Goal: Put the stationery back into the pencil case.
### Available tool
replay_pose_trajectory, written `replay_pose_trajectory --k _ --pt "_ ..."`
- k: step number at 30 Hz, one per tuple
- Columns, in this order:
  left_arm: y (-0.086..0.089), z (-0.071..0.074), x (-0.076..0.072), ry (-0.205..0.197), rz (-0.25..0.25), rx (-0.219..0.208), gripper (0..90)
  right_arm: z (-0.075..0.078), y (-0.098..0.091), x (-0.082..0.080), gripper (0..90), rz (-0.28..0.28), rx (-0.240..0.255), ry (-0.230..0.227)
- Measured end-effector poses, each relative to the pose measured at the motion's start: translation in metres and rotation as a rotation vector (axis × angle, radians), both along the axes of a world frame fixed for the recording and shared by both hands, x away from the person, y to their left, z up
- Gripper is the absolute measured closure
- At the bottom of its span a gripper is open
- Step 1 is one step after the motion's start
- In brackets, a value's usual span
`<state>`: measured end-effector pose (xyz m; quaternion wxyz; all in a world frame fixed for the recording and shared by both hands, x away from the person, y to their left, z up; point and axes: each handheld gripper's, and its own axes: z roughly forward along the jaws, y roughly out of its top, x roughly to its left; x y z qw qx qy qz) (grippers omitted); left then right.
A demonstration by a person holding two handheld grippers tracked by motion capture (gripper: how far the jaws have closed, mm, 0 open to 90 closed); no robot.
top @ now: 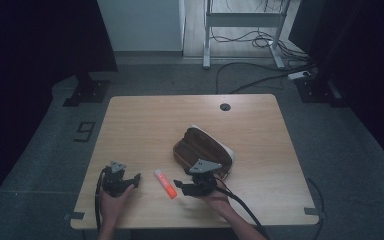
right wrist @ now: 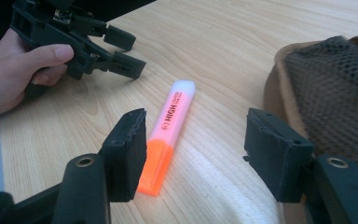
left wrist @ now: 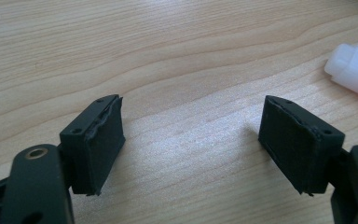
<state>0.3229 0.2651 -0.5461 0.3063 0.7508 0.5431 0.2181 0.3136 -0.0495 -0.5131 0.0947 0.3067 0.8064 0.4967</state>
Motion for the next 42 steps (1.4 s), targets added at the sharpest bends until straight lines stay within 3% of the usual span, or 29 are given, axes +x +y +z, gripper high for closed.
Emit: replay_pose_trajectory --k 30,42 --pt "0.0 0.0 0.0 0.0 -0.001 -0.001 21.8 -0.023 0.043 -0.008 43.3 0.07 -0.095 0.027" --pt "0.0 0.0 0.0 0.0 -0.001 0.0 21.8 -0.033 0.055 -0.007 48.4 0.057 -0.192 0.036"
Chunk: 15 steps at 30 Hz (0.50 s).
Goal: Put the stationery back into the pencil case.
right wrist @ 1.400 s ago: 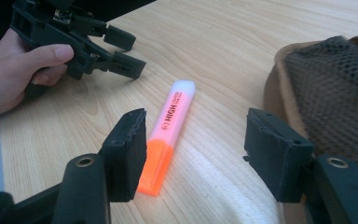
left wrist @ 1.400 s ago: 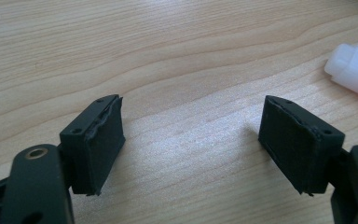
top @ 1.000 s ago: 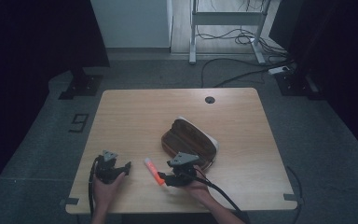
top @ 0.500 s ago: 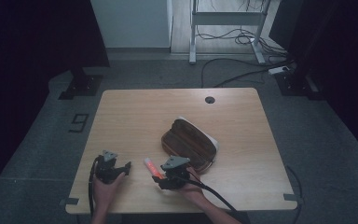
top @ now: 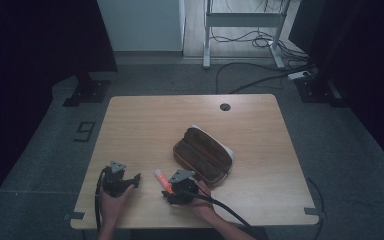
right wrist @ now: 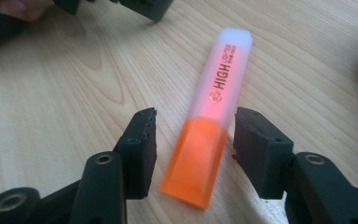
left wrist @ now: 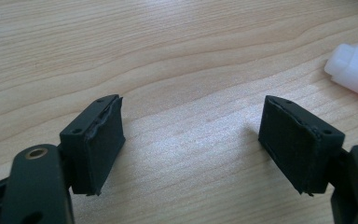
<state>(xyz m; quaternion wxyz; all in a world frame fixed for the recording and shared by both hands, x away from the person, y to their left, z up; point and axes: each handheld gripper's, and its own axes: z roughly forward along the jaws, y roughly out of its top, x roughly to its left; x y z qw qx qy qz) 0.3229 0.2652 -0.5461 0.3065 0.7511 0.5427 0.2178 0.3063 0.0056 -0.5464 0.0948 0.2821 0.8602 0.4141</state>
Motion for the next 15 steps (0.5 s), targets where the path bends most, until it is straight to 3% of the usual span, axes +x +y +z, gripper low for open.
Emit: replay_pose_trajectory --k 7,15 --pt "-0.0001 0.0 0.0 -0.001 0.001 0.0 21.8 -0.0023 0.0014 -0.0003 50.7 -0.007 -0.028 -0.012" --pt "-0.0001 -0.0001 0.0 -0.001 0.001 0.0 21.8 -0.0018 0.0002 -0.0005 63.5 -0.02 -0.049 -0.035"
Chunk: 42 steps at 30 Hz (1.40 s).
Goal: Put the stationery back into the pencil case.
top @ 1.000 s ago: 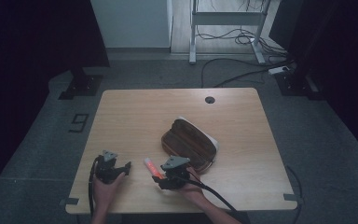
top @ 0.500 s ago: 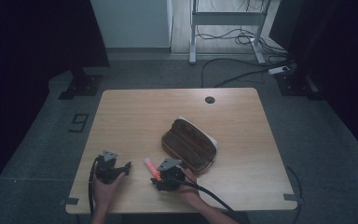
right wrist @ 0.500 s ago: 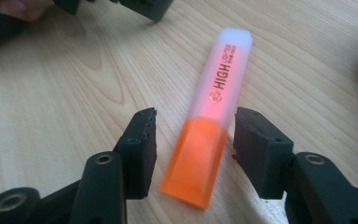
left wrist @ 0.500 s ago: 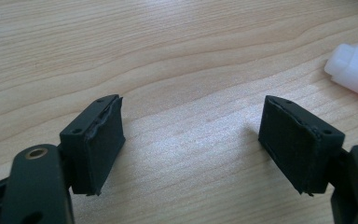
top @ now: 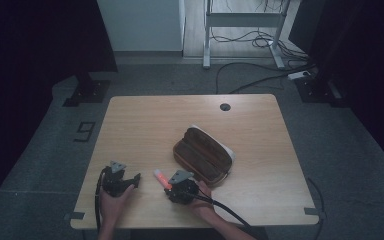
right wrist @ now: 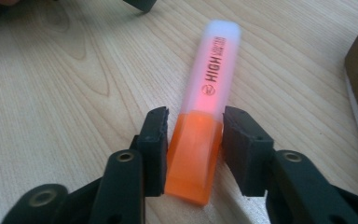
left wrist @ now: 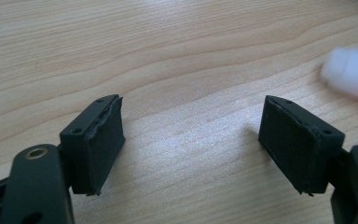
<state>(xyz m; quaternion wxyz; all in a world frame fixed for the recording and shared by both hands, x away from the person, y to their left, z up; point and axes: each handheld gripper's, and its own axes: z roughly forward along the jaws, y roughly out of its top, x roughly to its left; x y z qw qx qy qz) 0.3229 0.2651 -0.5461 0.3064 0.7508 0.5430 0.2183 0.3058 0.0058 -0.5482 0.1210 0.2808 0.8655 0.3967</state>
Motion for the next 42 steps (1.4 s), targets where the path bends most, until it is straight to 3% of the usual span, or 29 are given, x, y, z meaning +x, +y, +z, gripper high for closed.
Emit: replay_pose_trajectory --k 8,42 --pt "0.0 0.0 0.0 0.0 0.0 0.0 21.8 0.001 -0.003 0.002 65.7 -0.004 0.008 0.009" --pt "0.0 0.0 0.0 0.0 0.0 0.0 21.8 0.041 -0.038 0.006 65.9 -0.02 0.186 -0.008"
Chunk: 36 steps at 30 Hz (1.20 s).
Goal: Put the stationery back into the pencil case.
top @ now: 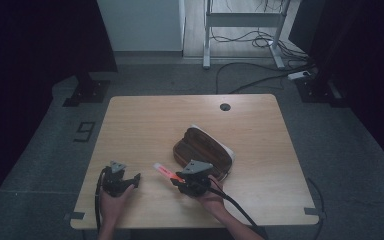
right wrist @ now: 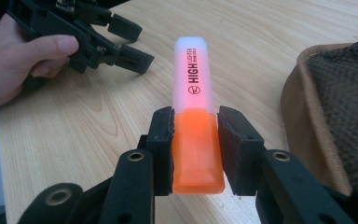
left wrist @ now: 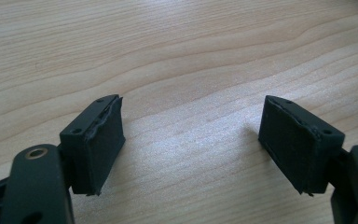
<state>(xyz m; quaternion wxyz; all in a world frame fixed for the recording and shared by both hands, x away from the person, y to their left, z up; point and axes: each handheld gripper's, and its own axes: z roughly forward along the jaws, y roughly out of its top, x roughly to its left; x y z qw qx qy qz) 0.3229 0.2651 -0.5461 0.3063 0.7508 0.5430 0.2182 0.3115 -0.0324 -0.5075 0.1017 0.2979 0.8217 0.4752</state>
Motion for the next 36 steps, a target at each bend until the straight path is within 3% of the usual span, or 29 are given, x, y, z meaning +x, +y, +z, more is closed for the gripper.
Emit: replay_pose_trajectory --k 36 --pt "0.0 0.0 0.0 0.0 0.0 0.0 21.8 0.035 -0.048 0.008 65.9 -0.077 0.112 -0.049"
